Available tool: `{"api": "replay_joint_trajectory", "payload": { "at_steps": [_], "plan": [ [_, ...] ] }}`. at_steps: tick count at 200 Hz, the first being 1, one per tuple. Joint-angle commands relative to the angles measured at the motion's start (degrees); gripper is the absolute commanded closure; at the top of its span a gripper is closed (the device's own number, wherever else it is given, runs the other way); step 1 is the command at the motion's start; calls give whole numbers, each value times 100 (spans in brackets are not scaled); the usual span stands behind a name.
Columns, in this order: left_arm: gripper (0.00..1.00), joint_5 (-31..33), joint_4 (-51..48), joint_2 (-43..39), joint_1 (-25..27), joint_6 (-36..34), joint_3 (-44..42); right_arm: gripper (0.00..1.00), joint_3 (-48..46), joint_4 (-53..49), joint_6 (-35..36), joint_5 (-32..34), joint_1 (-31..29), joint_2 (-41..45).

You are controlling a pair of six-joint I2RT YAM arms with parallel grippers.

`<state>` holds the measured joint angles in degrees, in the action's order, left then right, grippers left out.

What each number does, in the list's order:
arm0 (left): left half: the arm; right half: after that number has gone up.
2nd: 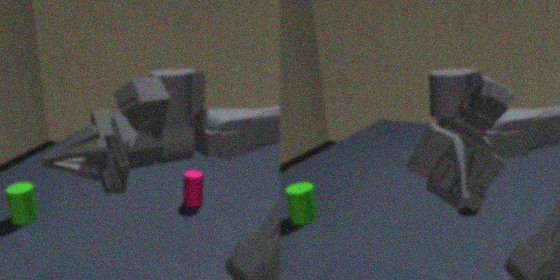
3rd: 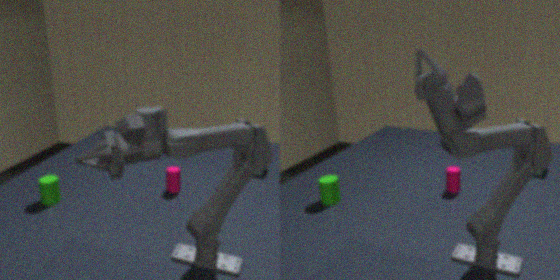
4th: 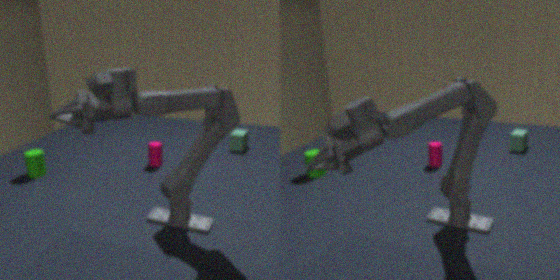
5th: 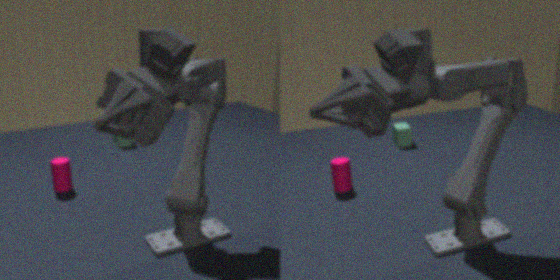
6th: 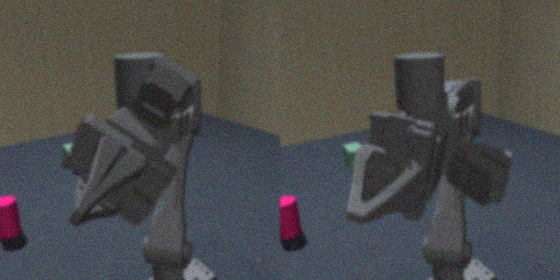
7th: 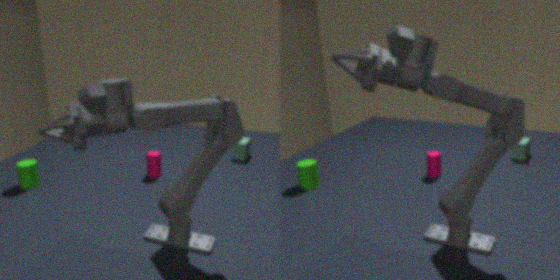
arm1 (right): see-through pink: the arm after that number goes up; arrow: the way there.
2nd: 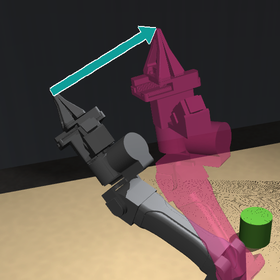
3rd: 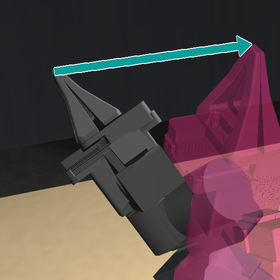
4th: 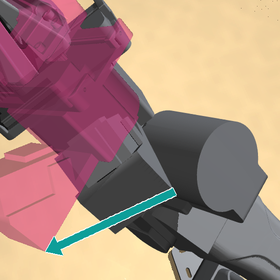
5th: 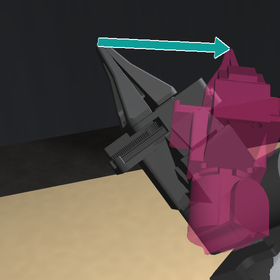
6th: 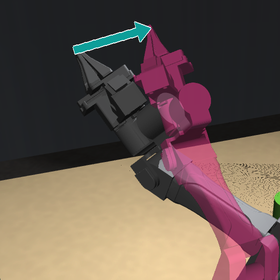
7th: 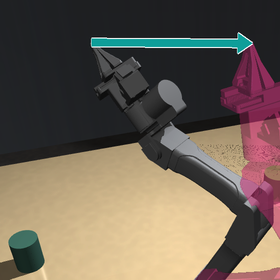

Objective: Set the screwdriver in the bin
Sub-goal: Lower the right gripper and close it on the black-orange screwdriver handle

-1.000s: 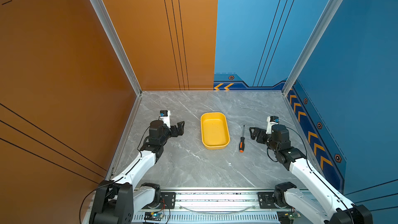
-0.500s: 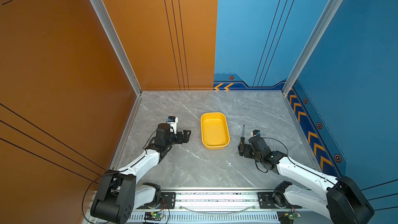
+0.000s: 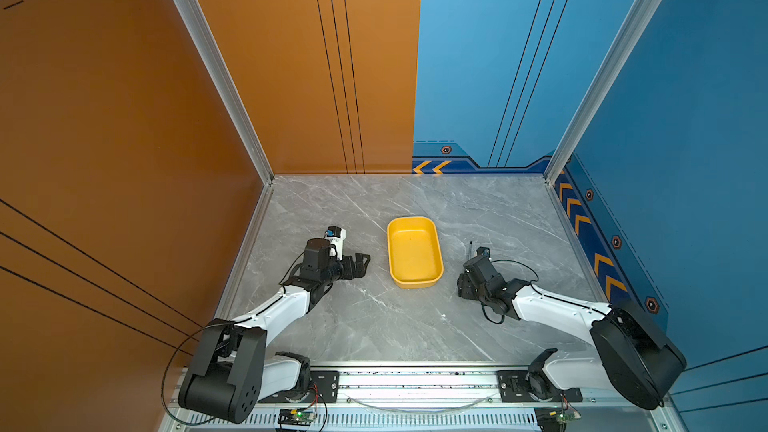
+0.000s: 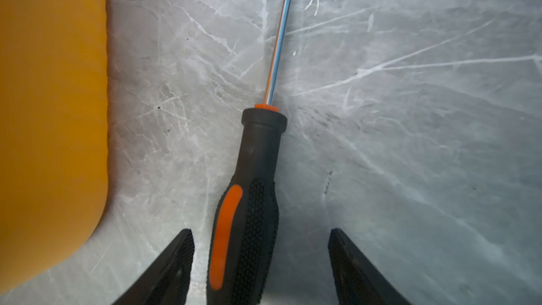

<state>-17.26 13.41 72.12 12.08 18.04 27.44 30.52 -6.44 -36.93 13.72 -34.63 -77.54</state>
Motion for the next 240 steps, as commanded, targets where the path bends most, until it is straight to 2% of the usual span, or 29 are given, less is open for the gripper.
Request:
{"api": "replay_joint_trajectory", "payload": {
  "at_steps": [1,101,120,128,145,164,205,240],
  "plan": [
    [2,-183,-156,-1,10,-107,174,34,199,29,78,273,-28,-106],
    [2,-336,-223,80,-46,-187,242,55,544,37,134,245,-20,-736],
    [2,-340,-242,35,-56,-191,212,65,534,26,142,214,-5,-758],
    [2,-327,-250,15,-56,-188,215,71,526,22,142,192,6,-754],
    [2,-335,-271,15,-64,-187,231,90,514,13,155,54,67,-729],
    [2,-342,-273,26,-67,-187,236,100,516,-77,133,-65,144,-626],
    [2,-372,-269,29,-78,-161,236,100,646,-484,133,-144,211,19],
    [2,-417,-289,-5,-83,-134,266,100,1378,-1375,228,9,130,736]
  ]
}}
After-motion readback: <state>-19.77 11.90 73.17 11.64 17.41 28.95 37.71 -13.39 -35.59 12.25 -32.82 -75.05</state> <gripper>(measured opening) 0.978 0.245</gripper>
